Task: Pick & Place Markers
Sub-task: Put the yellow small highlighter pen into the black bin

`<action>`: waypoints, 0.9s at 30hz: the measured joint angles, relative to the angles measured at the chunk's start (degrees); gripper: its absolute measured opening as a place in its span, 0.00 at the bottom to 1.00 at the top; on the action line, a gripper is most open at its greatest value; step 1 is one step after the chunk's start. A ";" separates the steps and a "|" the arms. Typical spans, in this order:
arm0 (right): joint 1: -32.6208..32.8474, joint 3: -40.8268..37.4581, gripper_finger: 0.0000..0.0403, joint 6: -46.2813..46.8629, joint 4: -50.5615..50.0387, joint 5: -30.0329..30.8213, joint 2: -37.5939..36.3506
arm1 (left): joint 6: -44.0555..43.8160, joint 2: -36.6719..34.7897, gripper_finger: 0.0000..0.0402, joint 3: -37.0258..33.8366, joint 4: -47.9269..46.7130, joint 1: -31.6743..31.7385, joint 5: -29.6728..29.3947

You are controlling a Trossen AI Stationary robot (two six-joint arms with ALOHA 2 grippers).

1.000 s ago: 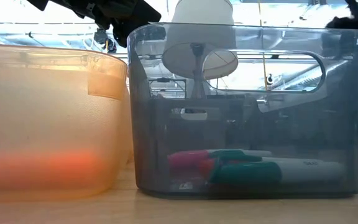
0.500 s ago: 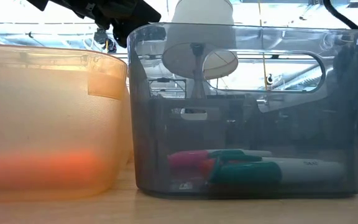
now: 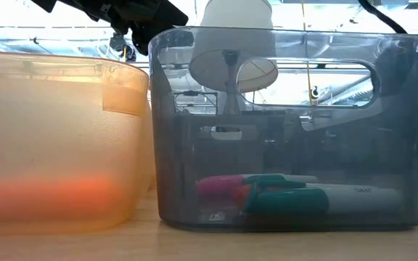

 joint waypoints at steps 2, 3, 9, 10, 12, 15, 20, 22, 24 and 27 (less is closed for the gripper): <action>-0.90 0.00 0.28 -2.93 2.11 0.13 0.00 | 0.00 0.00 0.62 0.00 -0.02 0.01 0.00; -1.32 0.00 0.28 -4.58 3.21 0.29 0.00 | 0.00 0.00 0.62 0.00 -0.02 0.01 0.00; -2.57 0.02 0.28 -13.57 5.82 1.36 -0.45 | 0.00 0.00 0.62 0.00 -0.06 0.01 0.00; -2.55 0.00 0.28 -14.08 5.74 1.36 -0.75 | 0.00 0.00 0.62 0.00 -0.06 0.01 0.01; -2.55 0.02 0.28 -14.27 4.75 1.35 -1.47 | 0.00 0.00 0.62 0.00 -0.07 0.01 0.00; -2.53 0.02 0.28 -12.98 1.08 2.55 -2.49 | 0.00 0.00 0.62 0.00 -0.06 0.01 0.00; -1.76 0.02 0.24 -7.90 -8.20 4.65 -2.84 | 0.00 0.00 0.62 0.00 -0.07 -0.01 0.01; -1.52 0.02 0.22 -5.41 -9.74 4.36 -2.66 | 0.00 0.00 0.62 0.00 -0.05 0.02 0.00; -0.97 -0.06 0.21 -3.68 -9.69 4.40 -2.58 | 0.00 0.00 0.62 0.00 -0.05 0.01 0.00; -0.25 -2.15 0.20 -2.64 -6.12 4.39 -2.16 | 0.00 0.00 0.62 0.00 -0.02 0.01 0.00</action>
